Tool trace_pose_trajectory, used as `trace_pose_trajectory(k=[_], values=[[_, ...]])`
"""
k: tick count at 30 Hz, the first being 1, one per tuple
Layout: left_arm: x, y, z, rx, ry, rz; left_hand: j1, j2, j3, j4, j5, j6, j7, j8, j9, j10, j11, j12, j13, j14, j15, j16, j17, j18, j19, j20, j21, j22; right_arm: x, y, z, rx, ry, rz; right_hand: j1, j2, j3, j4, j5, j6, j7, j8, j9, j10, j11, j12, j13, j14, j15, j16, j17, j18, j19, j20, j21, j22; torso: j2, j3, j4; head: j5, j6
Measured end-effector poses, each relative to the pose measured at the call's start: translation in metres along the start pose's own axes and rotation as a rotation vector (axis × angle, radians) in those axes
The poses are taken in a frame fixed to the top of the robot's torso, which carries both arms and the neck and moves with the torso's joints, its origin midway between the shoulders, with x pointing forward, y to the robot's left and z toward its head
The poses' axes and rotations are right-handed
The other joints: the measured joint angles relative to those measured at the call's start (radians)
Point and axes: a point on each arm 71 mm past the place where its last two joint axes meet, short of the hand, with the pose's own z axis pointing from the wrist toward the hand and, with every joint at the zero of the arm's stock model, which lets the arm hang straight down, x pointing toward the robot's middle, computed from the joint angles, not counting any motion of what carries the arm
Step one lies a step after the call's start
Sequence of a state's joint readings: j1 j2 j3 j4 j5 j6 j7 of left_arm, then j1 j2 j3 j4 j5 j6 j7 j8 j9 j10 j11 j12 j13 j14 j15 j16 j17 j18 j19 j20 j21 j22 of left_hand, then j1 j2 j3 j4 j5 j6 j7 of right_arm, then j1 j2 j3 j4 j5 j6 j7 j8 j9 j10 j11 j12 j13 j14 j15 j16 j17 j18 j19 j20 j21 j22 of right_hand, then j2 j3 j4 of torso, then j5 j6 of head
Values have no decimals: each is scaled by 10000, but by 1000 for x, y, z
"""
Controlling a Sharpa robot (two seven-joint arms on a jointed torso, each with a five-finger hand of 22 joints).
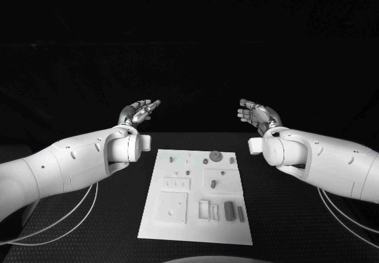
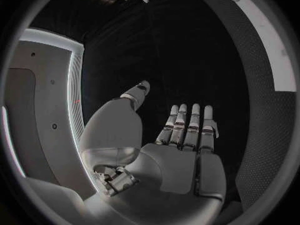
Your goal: Assemble the parts on the task board
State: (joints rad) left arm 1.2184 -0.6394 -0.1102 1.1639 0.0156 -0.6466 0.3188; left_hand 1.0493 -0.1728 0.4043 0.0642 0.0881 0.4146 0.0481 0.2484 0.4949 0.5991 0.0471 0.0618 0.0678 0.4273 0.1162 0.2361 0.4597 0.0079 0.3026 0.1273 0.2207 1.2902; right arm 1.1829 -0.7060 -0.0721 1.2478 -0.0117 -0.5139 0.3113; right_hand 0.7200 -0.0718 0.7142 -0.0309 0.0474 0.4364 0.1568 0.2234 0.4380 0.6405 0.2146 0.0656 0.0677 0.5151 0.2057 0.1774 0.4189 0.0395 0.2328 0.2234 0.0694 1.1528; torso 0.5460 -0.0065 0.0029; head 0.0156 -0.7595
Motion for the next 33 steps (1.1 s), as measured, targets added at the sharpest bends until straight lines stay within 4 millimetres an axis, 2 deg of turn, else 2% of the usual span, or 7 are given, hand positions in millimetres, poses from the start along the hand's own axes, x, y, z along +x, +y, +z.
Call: trace_pose_trajectory(k=[6, 15, 20, 21, 23, 25, 33], values=[[-12, -8, 20, -598, -31, 139, 323, -35, 125, 23, 0, 160, 18, 103, 168, 193, 47, 51, 26, 162, 16, 116, 156, 0, 126, 53, 108, 179, -12, 6, 17, 721, 784, -128, 424, 12, 217, -174, 38, 188, 5, 231, 121, 392, 104, 42, 21, 377, 57, 240, 131, 86, 517, 10, 87, 1008, 1, -4, 2, 3, -29], [-15, -6, 23, -1175, 392, 48, 513, 155, 55, 33, 0, 355, 214, 277, 243, 568, 223, 195, 89, 436, 85, 321, 259, -1, 341, 8, 270, 178, -20, 5, 27, 911, 1397, -1305, 1141, 153, -473, -876, 656, 614, 32, 613, 194, 1024, 163, 92, 39, 867, 156, 629, 197, 371, 1103, 33, 118, 1493, -4, -4, 0, -14, 6], [-13, -4, 23, -1335, 729, -28, 991, 608, -188, -361, 246, 1590, 876, 828, 365, 1932, 627, 739, 298, 2118, 393, 1222, 562, 15, 1702, -344, 897, 177, -19, 7, 30, 581, 1614, -2714, 1643, 102, -643, -1274, 774, 1052, 68, 853, 212, 1595, 157, 225, 79, 1306, 199, 888, 224, 690, 1569, 35, 118, 1531, -14, 1, -12, -33, 68], [-12, -4, 23, -1365, 822, -42, 1227, 678, -170, -548, 347, 1986, 973, 974, 376, 2446, 709, 951, 381, 2912, 382, 1661, 717, 202, 2329, -533, 1205, 177, -20, 7, 31, 475, 1661, -3128, 1784, 79, -664, -1376, 824, 1200, 78, 916, 212, 1777, 136, 281, 92, 1477, 195, 972, 244, 762, 1740, 41, 118, 1531, -14, 1, -12, -35, 76], [-11, -4, 23, -1404, 962, -41, 1504, 883, -96, -883, 557, 2713, 1164, 1225, 403, 3415, 879, 1385, 543, 3730, 205, 2087, 852, 313, 3052, -752, 1566, 178, -20, 7, 32, 324, 1718, -3739, 2010, 37, -681, -1531, 843, 1448, 115, 1019, 212, 2083, 92, 360, 119, 1759, 146, 1114, 280, 918, 2030, 42, 122, 1515, -14, 0, -12, -43, 105], [-10, -3, 22, -1434, 1148, -6, 1720, 995, -40, -1233, 698, 3333, 1168, 1387, 403, 4239, 828, 1740, 675, 4426, 30, 2451, 986, 391, 3624, -938, 1894, 176, -21, 6, 33, 171, 1770, -4439, 2258, -15, -683, -1697, 921, 1755, 158, 1135, 212, 2465, 2, 466, 152, 2120, 52, 1285, 337, 1015, 2395, 46, 216, 1463, -15, 1, -12, -47, 121], [-8, -3, 14, -1373, 2034, 320, 1749, 1302, 287, -2436, 813, 4899, 850, 1502, 322, 6220, 220, 2326, 1074, 6004, -645, 3442, 1484, 392, 4797, -1551, 2937, 176, -12, 1, 37, -512, 2394, -7119, 2926, -155, -566, -2114, 1166, 2860, 317, 1444, 210, 3721, -361, 661, 285, 3420, -412, 1832, 599, 1708, 3818, 107, 500, 1219, 2, 6, -12, -46, 219]])
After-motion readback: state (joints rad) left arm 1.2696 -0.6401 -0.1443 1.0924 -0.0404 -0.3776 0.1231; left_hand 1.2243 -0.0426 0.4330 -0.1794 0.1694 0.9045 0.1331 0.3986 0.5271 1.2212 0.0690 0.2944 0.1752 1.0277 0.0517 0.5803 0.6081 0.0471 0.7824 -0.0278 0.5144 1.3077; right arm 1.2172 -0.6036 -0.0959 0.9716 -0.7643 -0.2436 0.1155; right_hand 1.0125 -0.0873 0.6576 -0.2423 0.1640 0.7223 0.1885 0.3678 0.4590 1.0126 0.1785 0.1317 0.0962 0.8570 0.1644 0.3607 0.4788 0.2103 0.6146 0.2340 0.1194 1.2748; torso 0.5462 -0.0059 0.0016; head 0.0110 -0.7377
